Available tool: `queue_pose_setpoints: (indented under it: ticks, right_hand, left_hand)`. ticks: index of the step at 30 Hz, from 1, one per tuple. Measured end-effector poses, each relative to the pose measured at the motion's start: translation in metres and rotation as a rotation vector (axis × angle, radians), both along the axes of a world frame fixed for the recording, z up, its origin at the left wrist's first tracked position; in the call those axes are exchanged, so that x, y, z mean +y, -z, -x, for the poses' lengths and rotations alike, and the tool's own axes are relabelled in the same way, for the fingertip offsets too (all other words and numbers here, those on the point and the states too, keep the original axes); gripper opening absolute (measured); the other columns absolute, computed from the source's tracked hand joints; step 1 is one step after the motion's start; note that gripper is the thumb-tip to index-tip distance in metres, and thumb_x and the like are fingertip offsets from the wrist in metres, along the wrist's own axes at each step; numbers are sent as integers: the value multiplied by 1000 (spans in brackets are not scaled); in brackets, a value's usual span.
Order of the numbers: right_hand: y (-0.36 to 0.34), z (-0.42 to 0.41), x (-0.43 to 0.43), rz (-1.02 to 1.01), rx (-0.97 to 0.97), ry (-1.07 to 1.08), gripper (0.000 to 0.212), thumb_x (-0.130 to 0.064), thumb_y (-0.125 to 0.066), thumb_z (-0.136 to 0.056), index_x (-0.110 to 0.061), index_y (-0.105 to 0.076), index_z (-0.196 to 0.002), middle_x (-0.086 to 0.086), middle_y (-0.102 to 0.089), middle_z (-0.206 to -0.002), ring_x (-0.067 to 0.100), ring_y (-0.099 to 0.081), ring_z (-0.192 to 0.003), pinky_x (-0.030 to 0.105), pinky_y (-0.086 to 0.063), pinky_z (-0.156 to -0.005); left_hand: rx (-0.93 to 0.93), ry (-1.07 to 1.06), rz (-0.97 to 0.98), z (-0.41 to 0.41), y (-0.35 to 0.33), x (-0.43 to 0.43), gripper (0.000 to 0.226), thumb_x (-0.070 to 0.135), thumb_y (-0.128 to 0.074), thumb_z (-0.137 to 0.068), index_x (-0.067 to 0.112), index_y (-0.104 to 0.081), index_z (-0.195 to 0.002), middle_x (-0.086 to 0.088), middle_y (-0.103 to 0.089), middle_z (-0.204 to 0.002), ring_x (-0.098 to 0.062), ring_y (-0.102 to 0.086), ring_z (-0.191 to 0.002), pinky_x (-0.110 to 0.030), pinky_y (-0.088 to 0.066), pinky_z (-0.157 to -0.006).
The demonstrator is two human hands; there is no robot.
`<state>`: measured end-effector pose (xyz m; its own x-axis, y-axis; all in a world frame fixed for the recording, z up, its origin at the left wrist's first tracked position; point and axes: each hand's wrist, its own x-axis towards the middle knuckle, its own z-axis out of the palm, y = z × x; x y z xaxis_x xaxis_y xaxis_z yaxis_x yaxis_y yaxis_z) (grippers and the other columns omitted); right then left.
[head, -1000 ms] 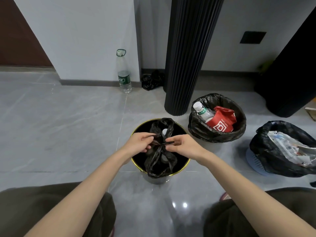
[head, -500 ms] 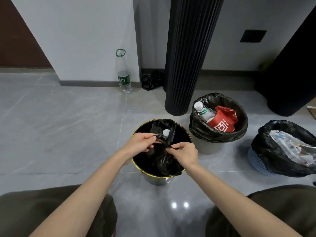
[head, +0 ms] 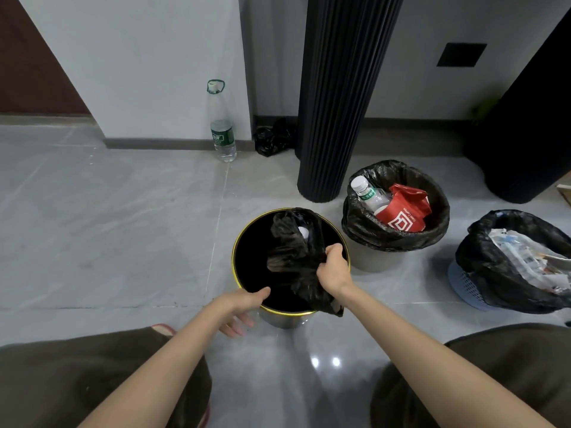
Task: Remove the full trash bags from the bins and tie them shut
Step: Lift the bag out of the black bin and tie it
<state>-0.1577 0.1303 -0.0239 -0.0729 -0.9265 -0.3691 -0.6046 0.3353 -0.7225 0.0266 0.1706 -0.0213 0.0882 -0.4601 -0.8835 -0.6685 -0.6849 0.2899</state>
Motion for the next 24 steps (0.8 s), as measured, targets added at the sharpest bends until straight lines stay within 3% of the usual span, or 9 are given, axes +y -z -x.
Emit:
queue_pose_setpoints:
  ticks: [3,5,8,11,15,17,21,23,24]
  right_hand:
    - [-2,-10,-3,-33,-110,21,15,-5,-37,-95,-3,-32,-109,14,-49,-104,27,-48,-91,27,-35,-63]
    - [-2,-12,-7,-71,-168,11,29,-23,-47,-95,-5,-32,-111,10,-52,-108,21,-51,-91,28,-39,-72]
    - [5,-8,-11,-98,47,-116,57,-48,-63,-82,-7,-38,-114,6,-57,-111,27,-56,-104,34,-44,-84]
    - [12,-5,-12,-15,297,-253,35,-35,-46,-96,-3,-55,-107,20,-63,-110,40,-57,-106,41,-46,-83]
    - [-7,-11,-20,182,267,-229,31,-22,-39,-100,2,-58,-99,26,-63,-104,44,-55,-102,43,-42,-80]
    - [-18,-14,-27,260,208,-170,32,-22,-38,-100,2,-59,-96,25,-64,-101,44,-55,-100,44,-41,-80]
    - [-47,-16,-38,350,42,-37,35,-21,-39,-100,-9,-48,-68,8,-55,-69,32,-54,-73,35,-36,-61]
    - [-68,-17,-40,391,-44,1,42,-20,-40,-100,-15,-36,-59,0,-44,-59,19,-40,-58,27,-32,-52]
    - [-78,-18,-42,421,-85,12,44,-21,-41,-100,-16,-33,-57,-1,-40,-57,14,-35,-54,21,-28,-47]
  left_hand:
    - [156,-210,-31,5,14,0,62,62,-33,-92,15,-40,-133,2,-70,-92,-18,-67,-76,-28,-52,-78]
    - [253,-354,-48,5,23,1,51,55,-35,-94,20,-43,-130,3,-71,-91,-18,-68,-80,-27,-52,-74]
    - [377,-497,-100,4,33,3,44,45,-38,-98,13,-52,-123,-2,-70,-92,-18,-69,-76,-31,-53,-70]
    - [473,-650,-82,9,37,3,33,28,-38,-101,2,-57,-105,-14,-69,-86,-19,-70,-56,-34,-56,-63]
    - [466,-715,-17,12,44,-2,24,15,-34,-100,2,-54,-103,-12,-70,-62,-20,-67,-48,-34,-54,-68]
    - [473,-730,7,11,46,-4,28,14,-33,-100,2,-52,-116,-13,-69,-70,-20,-69,-55,-33,-55,-66]
    - [529,-796,33,8,44,-10,33,11,-34,-100,0,-46,-129,-20,-67,-102,-33,-65,-102,-38,-54,-76]
    - [552,-822,50,7,44,-15,35,11,-35,-100,1,-43,-132,-22,-62,-117,-34,-65,-103,-39,-51,-81]
    - [558,-828,61,6,44,-16,35,12,-35,-100,3,-41,-134,-23,-63,-116,-33,-70,-90,-40,-53,-78]
